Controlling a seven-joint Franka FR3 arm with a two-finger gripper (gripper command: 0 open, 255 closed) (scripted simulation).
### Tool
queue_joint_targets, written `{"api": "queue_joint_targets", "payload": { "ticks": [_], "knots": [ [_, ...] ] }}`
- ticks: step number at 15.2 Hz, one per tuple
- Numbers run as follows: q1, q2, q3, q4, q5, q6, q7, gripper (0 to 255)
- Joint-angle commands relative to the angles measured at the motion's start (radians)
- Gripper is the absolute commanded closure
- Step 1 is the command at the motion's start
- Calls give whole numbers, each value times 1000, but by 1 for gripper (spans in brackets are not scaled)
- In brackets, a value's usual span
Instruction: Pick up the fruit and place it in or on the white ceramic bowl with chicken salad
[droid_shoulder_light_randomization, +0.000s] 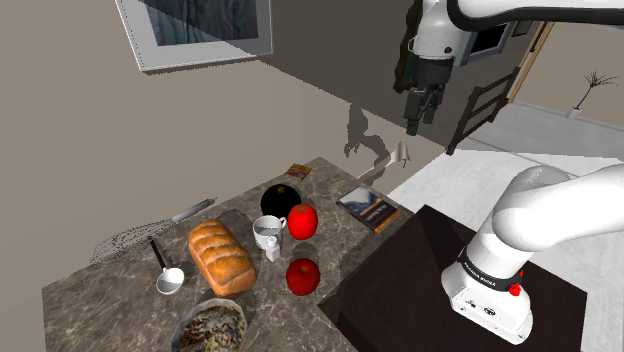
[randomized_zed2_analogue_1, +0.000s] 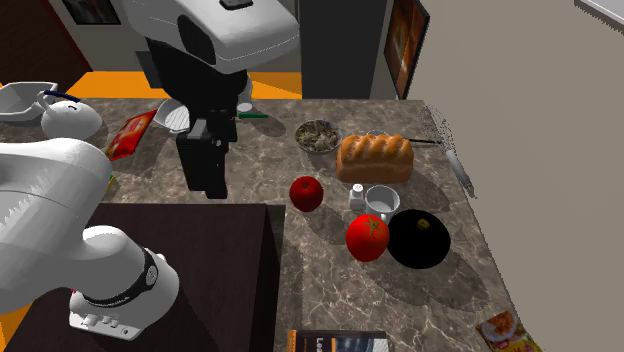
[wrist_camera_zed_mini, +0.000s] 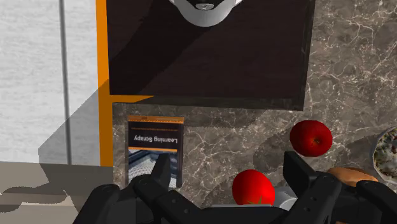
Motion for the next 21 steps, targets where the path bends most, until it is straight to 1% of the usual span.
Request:
{"api": "queue_joint_targets", "payload": {
  "ticks": [1,6,11,16,21],
  "knots": [
    [0,0,0,0,0,0,0,0],
    [51,20,48,-128,47,180,-10,0],
    [106,80,102,-228,95,374,-22,0],
    [160,187,163,-296,141,583,-34,0],
    [207,340,228,-327,175,802,-43,0]
  ]
}}
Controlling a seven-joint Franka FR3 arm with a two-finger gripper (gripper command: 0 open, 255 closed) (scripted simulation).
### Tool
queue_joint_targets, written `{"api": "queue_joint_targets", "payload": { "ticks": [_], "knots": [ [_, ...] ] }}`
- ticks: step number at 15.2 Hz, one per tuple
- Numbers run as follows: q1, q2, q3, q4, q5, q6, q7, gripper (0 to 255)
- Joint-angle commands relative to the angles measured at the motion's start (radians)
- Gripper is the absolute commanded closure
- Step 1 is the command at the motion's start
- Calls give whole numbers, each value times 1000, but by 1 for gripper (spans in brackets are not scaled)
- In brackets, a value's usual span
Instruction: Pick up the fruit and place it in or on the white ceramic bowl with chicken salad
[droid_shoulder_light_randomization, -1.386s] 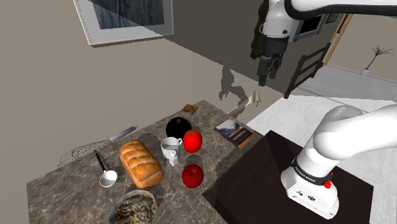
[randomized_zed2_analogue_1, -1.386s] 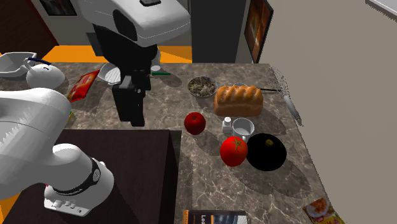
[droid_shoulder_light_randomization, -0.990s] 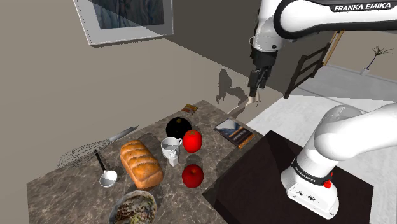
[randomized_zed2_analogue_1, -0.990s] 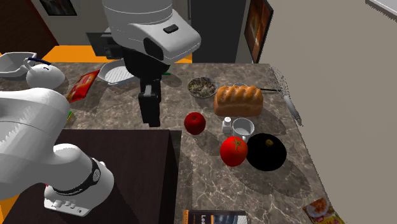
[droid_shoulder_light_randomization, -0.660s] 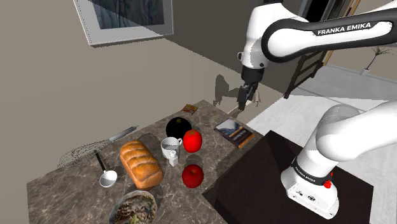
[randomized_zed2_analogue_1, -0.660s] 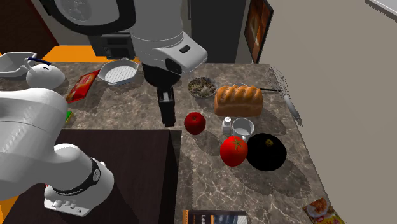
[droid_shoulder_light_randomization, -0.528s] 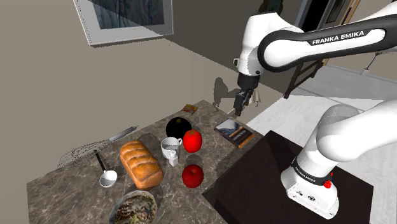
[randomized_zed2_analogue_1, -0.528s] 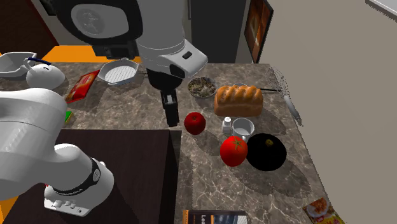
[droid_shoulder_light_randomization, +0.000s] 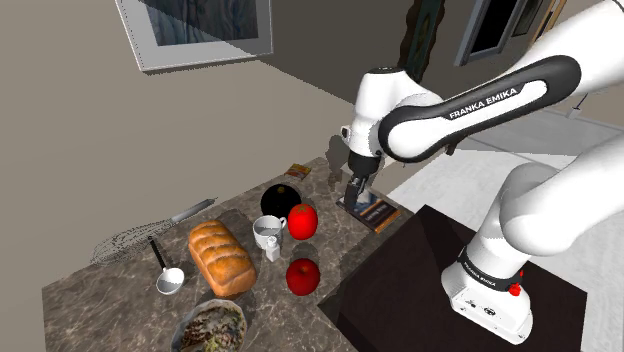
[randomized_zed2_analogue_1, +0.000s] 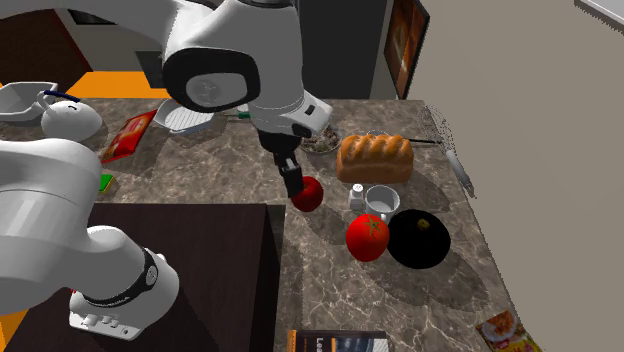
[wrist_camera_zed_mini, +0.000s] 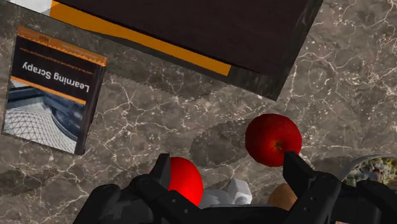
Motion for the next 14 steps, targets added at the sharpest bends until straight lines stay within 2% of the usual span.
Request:
{"api": "queue_joint_targets", "payload": {
  "ticks": [1,6,9,11,14],
  "knots": [
    [18,76,30,-6,11,100,1,0],
    [41,274,101,9,0,318,12,0],
    [40,405,145,34,-52,441,46,0],
    [36,496,169,58,-124,518,94,0],
    [51,635,166,106,-304,615,217,0]
  ]
}}
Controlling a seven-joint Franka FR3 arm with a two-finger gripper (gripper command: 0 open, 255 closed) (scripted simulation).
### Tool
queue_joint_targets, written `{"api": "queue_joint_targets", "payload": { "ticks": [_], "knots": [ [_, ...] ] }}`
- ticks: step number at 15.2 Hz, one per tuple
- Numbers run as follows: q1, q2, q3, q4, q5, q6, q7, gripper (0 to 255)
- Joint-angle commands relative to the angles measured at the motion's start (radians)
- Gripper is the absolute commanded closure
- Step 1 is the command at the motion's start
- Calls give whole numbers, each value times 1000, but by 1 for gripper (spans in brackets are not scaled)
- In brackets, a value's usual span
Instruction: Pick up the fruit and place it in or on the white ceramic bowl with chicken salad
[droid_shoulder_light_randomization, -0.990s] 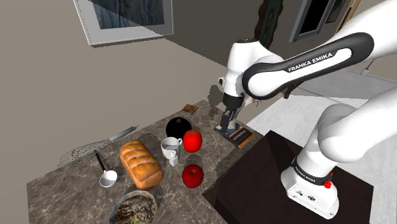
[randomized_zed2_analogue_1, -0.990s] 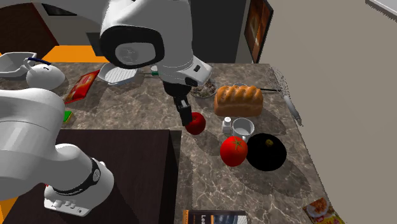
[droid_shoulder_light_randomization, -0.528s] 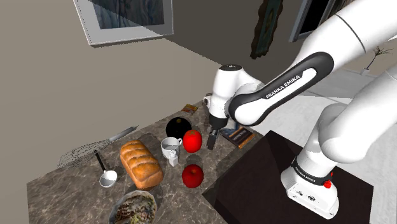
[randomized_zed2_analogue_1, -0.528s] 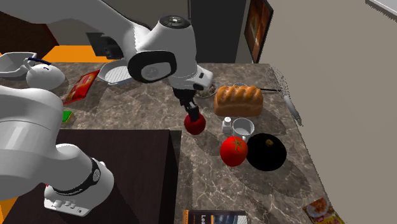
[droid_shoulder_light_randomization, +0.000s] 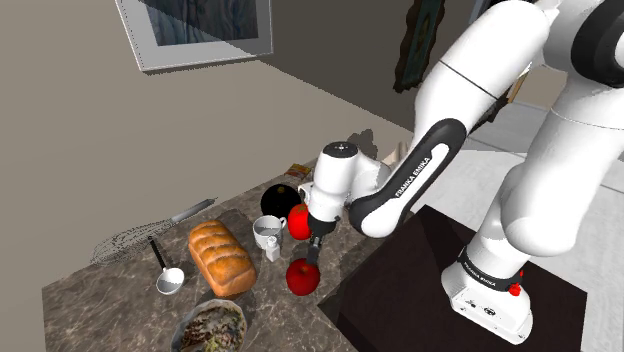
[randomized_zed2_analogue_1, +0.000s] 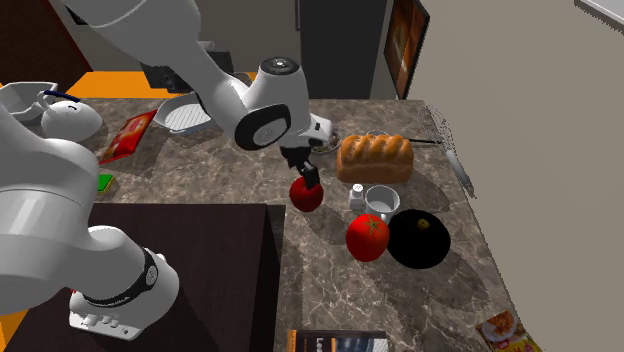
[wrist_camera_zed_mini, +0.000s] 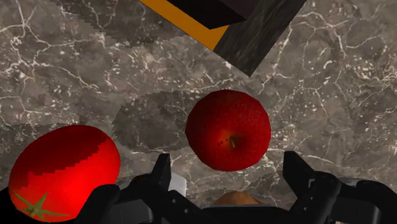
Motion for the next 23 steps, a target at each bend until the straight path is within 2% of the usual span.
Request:
{"api": "queue_joint_targets", "payload": {
  "ticks": [1,8,17,18,23],
  "knots": [
    [27,96,-21,39,-140,62,98,0],
    [123,221,-146,76,-291,145,213,0],
    [133,230,-157,79,-299,152,219,0],
    [133,230,-157,79,-299,152,219,255],
    [133,230,-157,79,-299,152,219,255]
  ]
}}
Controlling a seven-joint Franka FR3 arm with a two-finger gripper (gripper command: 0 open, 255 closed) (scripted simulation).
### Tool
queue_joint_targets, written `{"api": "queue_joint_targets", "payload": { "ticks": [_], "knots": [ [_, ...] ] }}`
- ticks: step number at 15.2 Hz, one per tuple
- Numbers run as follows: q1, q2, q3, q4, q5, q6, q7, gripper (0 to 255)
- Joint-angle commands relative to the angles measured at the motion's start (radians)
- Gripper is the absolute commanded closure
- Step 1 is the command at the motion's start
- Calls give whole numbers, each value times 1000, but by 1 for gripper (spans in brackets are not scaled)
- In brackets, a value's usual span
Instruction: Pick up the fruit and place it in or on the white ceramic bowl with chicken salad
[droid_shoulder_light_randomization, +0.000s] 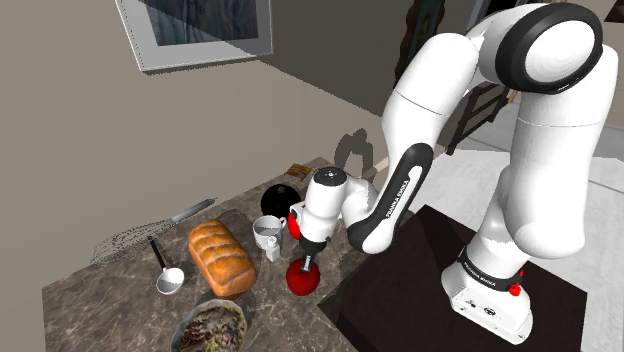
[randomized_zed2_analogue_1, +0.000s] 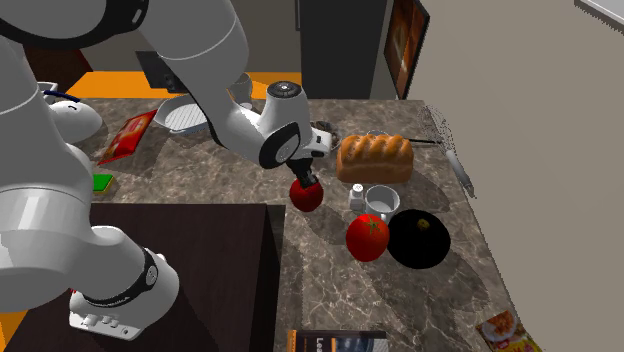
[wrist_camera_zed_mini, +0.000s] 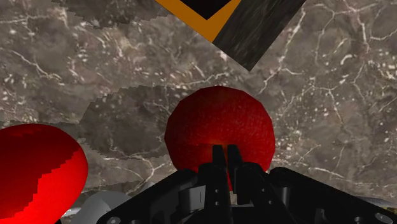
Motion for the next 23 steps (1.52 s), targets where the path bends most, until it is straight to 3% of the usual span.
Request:
{"api": "queue_joint_targets", "payload": {
  "ticks": [1,4,14,23],
  "knots": [
    [0,0,0,0,0,0,0,255],
    [0,0,0,0,0,0,0,255],
    [-118,-164,160,-26,207,-131,-155,255],
    [-131,-309,201,-20,379,-266,-278,255]
  ]
}}
